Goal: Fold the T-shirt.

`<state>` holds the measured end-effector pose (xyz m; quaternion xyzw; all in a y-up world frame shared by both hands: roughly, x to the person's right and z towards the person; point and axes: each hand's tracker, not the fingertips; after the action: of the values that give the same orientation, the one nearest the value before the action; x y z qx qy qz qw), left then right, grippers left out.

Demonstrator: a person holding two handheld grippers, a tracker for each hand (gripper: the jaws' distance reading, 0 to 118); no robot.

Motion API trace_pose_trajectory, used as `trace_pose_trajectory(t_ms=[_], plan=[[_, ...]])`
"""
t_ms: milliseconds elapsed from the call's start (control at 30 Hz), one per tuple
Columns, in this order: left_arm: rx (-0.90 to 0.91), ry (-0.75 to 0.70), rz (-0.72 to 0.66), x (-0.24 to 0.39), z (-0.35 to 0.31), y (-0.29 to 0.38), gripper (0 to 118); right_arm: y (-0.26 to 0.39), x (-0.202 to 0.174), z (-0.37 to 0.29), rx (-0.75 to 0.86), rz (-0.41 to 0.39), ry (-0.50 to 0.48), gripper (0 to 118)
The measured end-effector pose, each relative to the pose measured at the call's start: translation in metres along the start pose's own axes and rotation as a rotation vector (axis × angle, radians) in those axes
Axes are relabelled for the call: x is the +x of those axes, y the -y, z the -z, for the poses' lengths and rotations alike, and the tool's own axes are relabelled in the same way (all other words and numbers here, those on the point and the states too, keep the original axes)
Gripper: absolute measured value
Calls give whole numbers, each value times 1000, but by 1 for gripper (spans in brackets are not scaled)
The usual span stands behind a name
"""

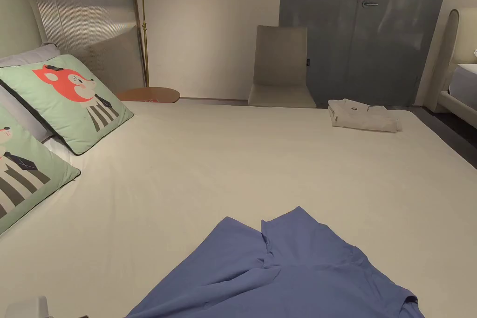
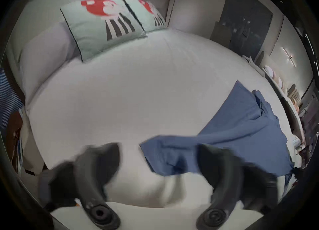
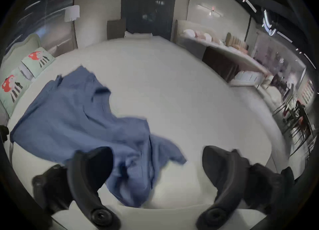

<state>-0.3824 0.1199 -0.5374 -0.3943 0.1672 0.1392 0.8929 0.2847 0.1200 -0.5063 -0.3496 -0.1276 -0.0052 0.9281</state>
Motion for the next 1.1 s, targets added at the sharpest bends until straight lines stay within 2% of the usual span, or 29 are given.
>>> trace_pose_trajectory(t_ms=[33,67,167,233,300,333,367,400,433,567,700,733,767,800,833,867,900,933,1100], plan=[[53,9,-12,3,-12,-3,109,-7,-2,-11,74,15,-10,107],[104,25,-19,5,-24,-7,109,-16,-6,-20,129,23,-20,107],[241,61,-41,16,-61,-22,109,-43,-22,-47,291,53,-40,107],[325,97,-38,24,-85,-30,103,-59,-36,-62,373,78,-69,102],[408,118,-9,31,-102,-33,72,-69,-48,-77,451,89,-106,72],[445,114,16,35,-111,-33,53,-74,-57,-81,481,99,-111,51],[472,117,33,38,-117,-32,23,-77,-63,-86,501,105,-117,20],[492,121,51,40,-122,-31,3,-79,-69,-88,510,105,-133,5],[494,115,53,41,-124,-29,0,-81,-74,-91,520,109,-141,2],[458,163,39,35,-125,-23,0,-85,-89,-88,517,92,-193,1],[368,106,9,25,-101,-19,0,-82,-104,-81,490,58,-214,1],[340,97,-13,20,-92,-17,1,-81,-106,-75,474,53,-228,1],[301,92,-27,16,-83,-15,9,-79,-108,-72,467,51,-234,1],[260,81,-48,11,-72,-14,26,-77,-111,-70,459,47,-236,1],[209,70,-64,8,-60,-16,49,-76,-114,-68,446,37,-244,1],[161,60,-80,5,-48,-15,80,-75,-117,-66,436,30,-250,1],[112,60,-104,1,-34,-12,100,-73,-120,-62,425,24,-250,1],[55,58,-125,-2,-20,-11,111,-72,-122,-59,414,18,-252,1],[-69,-2,-180,-9,31,-1,107,-67,-131,-47,370,-5,-257,1]])
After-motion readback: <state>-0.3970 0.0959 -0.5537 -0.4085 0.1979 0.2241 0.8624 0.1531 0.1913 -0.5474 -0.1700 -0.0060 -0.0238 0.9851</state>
